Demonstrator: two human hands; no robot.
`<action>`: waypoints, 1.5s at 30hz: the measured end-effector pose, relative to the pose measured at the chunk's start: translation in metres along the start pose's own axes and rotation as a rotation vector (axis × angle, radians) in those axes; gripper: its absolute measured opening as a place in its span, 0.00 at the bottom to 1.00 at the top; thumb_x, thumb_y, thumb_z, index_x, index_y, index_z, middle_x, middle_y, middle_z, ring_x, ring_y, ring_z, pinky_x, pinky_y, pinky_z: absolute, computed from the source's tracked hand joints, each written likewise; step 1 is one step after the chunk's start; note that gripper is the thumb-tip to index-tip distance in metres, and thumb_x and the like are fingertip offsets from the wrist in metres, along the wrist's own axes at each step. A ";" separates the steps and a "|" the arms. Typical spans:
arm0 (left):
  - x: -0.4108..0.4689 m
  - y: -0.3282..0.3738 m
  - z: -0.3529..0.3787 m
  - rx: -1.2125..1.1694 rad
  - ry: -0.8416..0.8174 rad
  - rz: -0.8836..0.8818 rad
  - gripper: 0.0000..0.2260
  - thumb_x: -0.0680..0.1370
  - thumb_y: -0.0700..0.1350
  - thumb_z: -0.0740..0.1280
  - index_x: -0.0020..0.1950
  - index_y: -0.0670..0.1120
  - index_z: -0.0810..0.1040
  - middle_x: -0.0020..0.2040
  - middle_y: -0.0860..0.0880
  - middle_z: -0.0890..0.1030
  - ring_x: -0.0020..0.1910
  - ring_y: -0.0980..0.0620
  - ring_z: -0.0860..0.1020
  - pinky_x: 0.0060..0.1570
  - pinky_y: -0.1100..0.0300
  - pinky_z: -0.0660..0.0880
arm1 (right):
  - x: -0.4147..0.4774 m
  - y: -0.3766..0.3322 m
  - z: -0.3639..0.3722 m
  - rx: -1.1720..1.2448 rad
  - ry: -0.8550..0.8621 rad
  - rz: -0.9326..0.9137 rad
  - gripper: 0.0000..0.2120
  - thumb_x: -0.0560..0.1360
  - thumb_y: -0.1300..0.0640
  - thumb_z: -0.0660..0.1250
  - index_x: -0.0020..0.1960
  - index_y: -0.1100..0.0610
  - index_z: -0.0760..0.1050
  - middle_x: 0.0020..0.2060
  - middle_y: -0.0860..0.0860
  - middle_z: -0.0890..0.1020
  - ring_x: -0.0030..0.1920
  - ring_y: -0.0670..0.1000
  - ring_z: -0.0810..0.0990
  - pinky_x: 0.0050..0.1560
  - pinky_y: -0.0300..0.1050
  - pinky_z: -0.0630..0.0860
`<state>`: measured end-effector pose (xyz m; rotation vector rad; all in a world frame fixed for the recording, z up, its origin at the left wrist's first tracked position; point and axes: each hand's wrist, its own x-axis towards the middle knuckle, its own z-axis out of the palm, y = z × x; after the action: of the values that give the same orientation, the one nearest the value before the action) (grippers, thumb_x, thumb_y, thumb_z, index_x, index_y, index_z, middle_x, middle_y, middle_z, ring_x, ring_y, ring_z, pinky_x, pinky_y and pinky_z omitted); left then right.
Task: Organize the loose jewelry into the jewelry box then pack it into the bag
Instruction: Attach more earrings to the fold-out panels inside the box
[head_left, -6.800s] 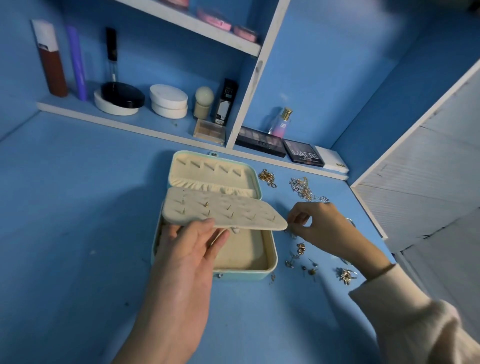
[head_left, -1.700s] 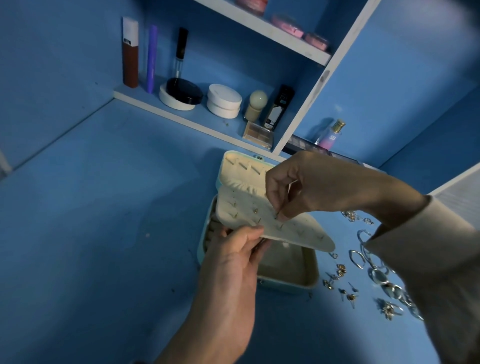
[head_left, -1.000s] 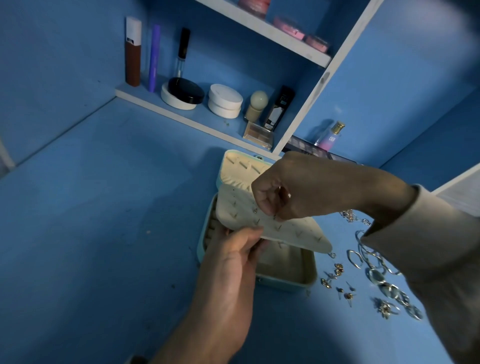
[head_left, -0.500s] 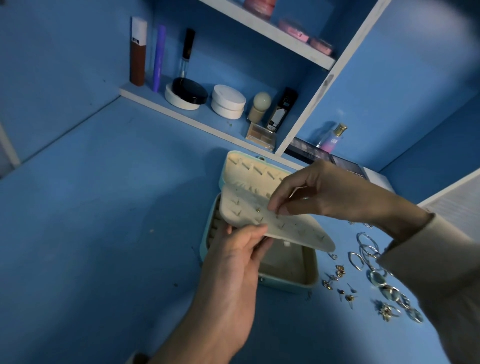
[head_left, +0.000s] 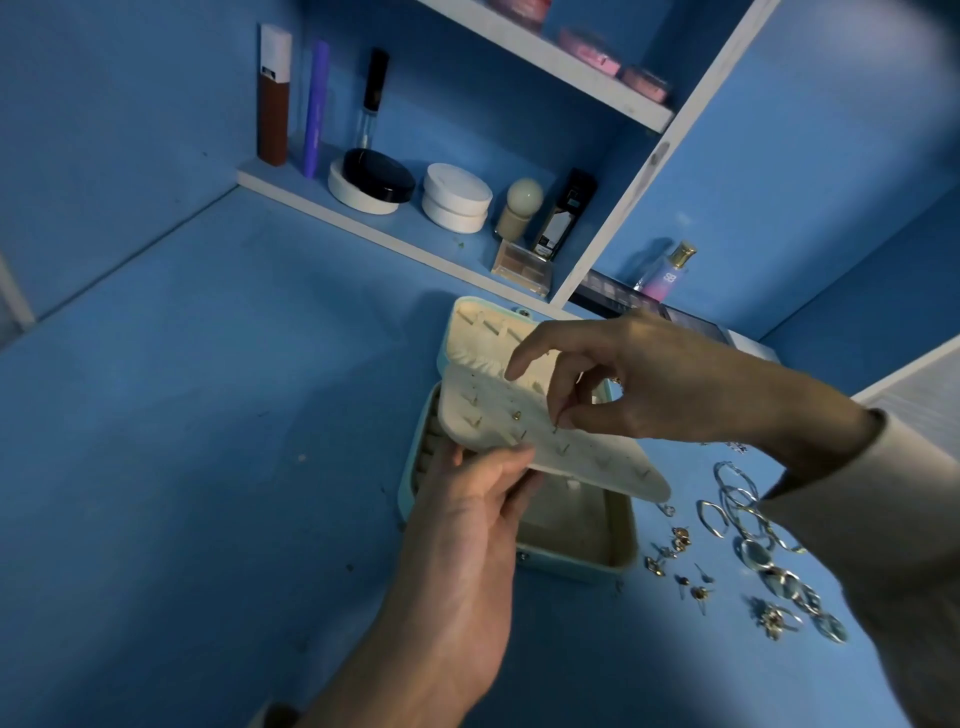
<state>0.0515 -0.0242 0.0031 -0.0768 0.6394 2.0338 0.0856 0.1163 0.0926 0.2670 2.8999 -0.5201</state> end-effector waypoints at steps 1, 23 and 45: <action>0.000 0.000 0.000 -0.003 0.002 -0.003 0.23 0.66 0.37 0.64 0.60 0.43 0.77 0.55 0.45 0.83 0.57 0.50 0.80 0.56 0.59 0.74 | 0.000 0.001 0.001 -0.001 0.015 -0.003 0.21 0.69 0.69 0.69 0.57 0.51 0.74 0.35 0.46 0.83 0.37 0.46 0.82 0.45 0.34 0.75; -0.002 0.000 0.000 0.011 0.009 0.002 0.25 0.65 0.37 0.65 0.63 0.43 0.76 0.56 0.45 0.82 0.58 0.49 0.79 0.58 0.57 0.74 | -0.010 0.012 0.012 0.335 0.129 0.079 0.29 0.70 0.72 0.69 0.63 0.48 0.69 0.37 0.53 0.83 0.40 0.54 0.80 0.51 0.51 0.79; 0.001 -0.001 -0.003 -0.017 0.012 -0.014 0.25 0.65 0.37 0.65 0.63 0.43 0.76 0.57 0.44 0.82 0.59 0.49 0.79 0.60 0.56 0.73 | -0.015 0.008 0.017 0.283 0.184 0.083 0.34 0.69 0.72 0.70 0.66 0.46 0.64 0.36 0.51 0.84 0.39 0.53 0.81 0.49 0.48 0.79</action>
<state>0.0515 -0.0245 0.0003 -0.1038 0.6272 2.0270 0.1048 0.1159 0.0774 0.4966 2.9666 -0.9381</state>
